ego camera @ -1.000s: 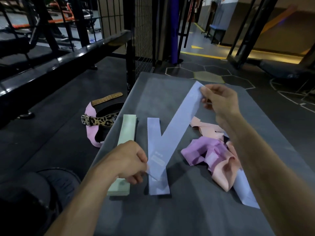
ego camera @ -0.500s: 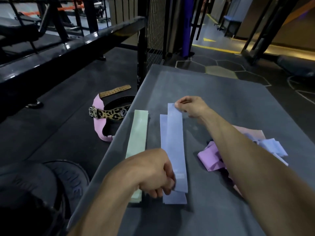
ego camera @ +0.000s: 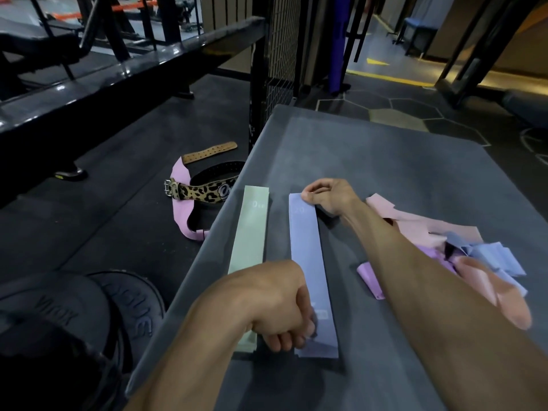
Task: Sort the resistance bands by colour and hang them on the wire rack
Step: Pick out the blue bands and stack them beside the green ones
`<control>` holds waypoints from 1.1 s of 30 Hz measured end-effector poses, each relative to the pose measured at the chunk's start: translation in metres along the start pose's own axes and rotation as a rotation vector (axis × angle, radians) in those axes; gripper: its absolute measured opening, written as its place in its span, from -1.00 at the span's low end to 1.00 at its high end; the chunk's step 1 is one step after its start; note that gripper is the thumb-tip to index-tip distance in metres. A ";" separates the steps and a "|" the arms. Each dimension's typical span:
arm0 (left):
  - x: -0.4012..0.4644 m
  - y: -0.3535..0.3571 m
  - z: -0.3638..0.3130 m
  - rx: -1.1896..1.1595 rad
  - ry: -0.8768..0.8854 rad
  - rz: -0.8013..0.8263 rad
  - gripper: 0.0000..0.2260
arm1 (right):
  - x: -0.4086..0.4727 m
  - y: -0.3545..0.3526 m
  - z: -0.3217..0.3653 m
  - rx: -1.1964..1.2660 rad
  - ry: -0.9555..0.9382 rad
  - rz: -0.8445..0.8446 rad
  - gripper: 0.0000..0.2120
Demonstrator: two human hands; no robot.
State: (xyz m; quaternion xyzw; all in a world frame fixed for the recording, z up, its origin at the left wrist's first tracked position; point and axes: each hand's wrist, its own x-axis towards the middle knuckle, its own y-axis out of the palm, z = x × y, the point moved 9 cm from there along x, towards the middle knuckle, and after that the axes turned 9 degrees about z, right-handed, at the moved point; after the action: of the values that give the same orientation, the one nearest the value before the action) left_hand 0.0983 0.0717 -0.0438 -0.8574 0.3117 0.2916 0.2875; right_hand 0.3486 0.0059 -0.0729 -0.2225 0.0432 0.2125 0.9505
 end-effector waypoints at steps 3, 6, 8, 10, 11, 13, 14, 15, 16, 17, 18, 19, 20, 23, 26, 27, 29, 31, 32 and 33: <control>0.002 0.001 0.000 0.000 -0.007 -0.005 -0.82 | 0.002 0.000 -0.002 -0.062 0.004 -0.026 -0.87; 0.004 0.002 0.001 0.000 -0.014 -0.005 -0.84 | 0.003 -0.001 -0.003 -0.100 -0.003 -0.045 -0.88; 0.004 0.001 0.000 0.001 -0.013 -0.010 -0.87 | 0.003 -0.002 -0.003 -0.105 -0.009 -0.052 -0.88; 0.004 0.001 0.000 0.001 -0.009 -0.011 -0.89 | 0.004 -0.002 -0.002 -0.101 -0.014 -0.046 -0.87; 0.005 0.002 -0.001 0.001 -0.008 -0.008 -0.90 | 0.004 -0.001 -0.002 -0.098 -0.017 -0.043 -0.87; 0.006 0.003 0.000 -0.003 -0.009 -0.004 -0.91 | 0.005 -0.001 -0.001 -0.107 -0.016 -0.037 -0.87; 0.007 0.003 0.000 -0.001 -0.009 -0.003 -0.91 | 0.005 -0.001 -0.001 -0.121 -0.012 -0.038 -0.86; 0.008 0.004 0.000 0.003 -0.009 -0.003 -0.90 | 0.006 -0.001 -0.002 -0.135 -0.007 -0.041 -0.85; 0.009 0.004 0.000 0.009 -0.009 -0.004 -0.90 | 0.006 -0.001 -0.002 -0.149 -0.002 -0.046 -0.85; 0.010 0.004 0.000 0.017 -0.008 -0.007 -0.90 | 0.007 -0.001 -0.003 -0.160 0.002 -0.050 -0.85; 0.011 0.004 0.000 0.025 -0.006 -0.010 -0.89 | 0.007 -0.002 -0.004 -0.172 0.007 -0.055 -0.85; 0.012 0.003 0.000 0.036 -0.004 -0.014 -0.89 | 0.007 -0.002 -0.005 -0.184 0.012 -0.059 -0.86; 0.012 0.003 0.000 0.051 -0.005 -0.017 -0.89 | 0.006 -0.001 -0.005 -0.198 0.015 -0.065 -0.87; 0.014 0.002 0.003 0.108 -0.026 -0.020 -0.90 | 0.004 -0.001 -0.004 -0.231 0.010 -0.093 -0.87; 0.014 0.000 0.008 0.168 -0.059 -0.035 -0.92 | 0.003 -0.001 -0.004 -0.249 0.011 -0.096 -0.86; 0.015 -0.001 0.009 0.182 -0.065 -0.034 -0.93 | 0.003 -0.001 -0.004 -0.253 0.014 -0.092 -0.86; 0.016 0.000 0.010 0.203 -0.064 -0.026 -0.92 | 0.004 -0.001 -0.005 -0.259 0.021 -0.086 -0.86; 0.016 -0.001 0.008 0.228 -0.051 -0.052 -0.94 | 0.005 -0.002 -0.006 -0.251 0.029 -0.085 -0.84; 0.016 -0.005 0.006 0.252 -0.038 -0.093 -0.96 | 0.005 -0.002 -0.006 -0.244 0.032 -0.081 -0.81; 0.016 -0.011 0.003 0.285 -0.020 -0.158 -0.94 | 0.005 -0.003 -0.006 -0.233 0.039 -0.078 -0.76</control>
State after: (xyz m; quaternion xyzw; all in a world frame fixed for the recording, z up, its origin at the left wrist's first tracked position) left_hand 0.1150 0.0746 -0.0529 -0.8268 0.2786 0.2296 0.4313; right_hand 0.3544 0.0032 -0.0777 -0.3369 0.0282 0.1747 0.9248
